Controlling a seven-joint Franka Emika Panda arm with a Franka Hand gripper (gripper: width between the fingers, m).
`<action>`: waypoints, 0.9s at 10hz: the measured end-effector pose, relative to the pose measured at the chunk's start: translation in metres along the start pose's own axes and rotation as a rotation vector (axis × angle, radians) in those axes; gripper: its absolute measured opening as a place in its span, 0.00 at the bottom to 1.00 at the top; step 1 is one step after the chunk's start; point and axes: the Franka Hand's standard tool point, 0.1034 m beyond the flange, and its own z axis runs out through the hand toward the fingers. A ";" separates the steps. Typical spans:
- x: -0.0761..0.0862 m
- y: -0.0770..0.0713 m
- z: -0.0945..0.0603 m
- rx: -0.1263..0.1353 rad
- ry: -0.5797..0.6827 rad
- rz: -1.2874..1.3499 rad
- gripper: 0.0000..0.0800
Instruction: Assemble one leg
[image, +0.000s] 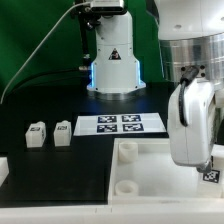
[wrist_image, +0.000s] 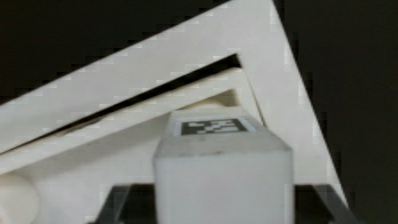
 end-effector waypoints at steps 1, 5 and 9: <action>-0.001 0.001 0.000 0.006 0.012 -0.008 0.37; -0.005 0.007 0.003 0.002 0.019 -0.052 0.72; -0.017 0.027 -0.011 -0.026 0.011 -0.088 0.81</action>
Offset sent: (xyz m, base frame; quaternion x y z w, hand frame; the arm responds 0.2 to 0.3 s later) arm 0.0000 0.0000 0.0000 0.0000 0.0000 0.0000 1.0000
